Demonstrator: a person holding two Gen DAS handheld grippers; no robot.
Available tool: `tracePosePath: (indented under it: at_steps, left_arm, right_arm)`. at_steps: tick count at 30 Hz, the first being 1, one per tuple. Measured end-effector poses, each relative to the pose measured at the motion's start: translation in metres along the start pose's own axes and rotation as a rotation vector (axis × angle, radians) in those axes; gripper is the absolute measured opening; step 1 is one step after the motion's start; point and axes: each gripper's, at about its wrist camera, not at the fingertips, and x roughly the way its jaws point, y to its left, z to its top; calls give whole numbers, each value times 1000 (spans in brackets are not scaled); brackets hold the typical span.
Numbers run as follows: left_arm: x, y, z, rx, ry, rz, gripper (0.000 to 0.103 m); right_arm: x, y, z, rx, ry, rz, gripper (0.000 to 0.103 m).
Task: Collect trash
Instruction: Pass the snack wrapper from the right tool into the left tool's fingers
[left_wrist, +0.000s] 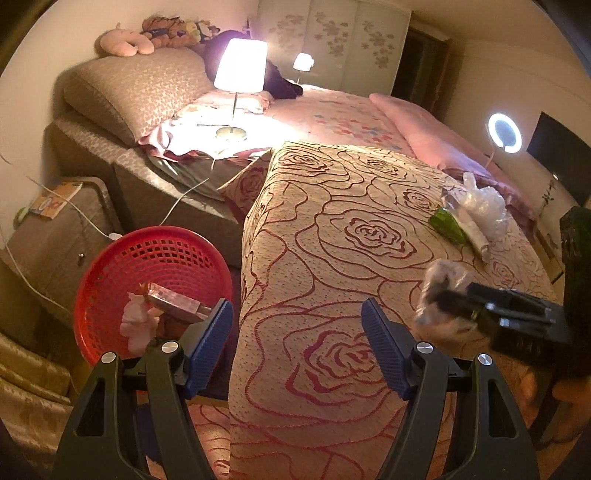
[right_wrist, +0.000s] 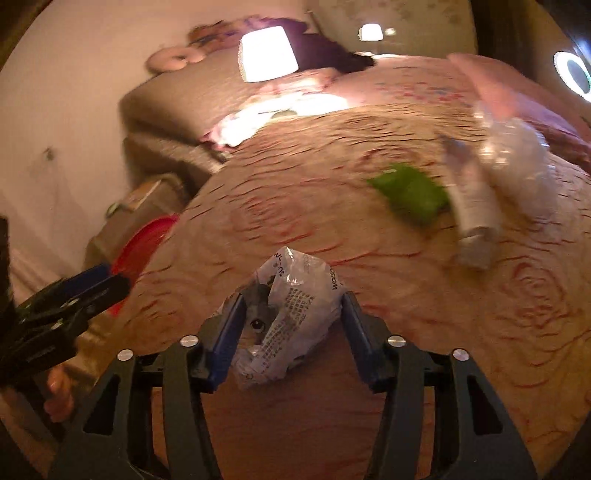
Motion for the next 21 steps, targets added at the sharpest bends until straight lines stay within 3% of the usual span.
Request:
tracePosePath:
  at_steps: [3,9,21]
  left_arm:
    - [1,-3,0,12,2,-9,69]
    - [8,-25,0,74,16,-55,69]
    - [39,-99,12,267,80,-212,75]
  right_arm:
    - [-10,3,-1,8,-16,5,66]
    - [-39,-25,1,42,-90,-94,66]
    - [-50,-82,-2,151,-129,-207,66]
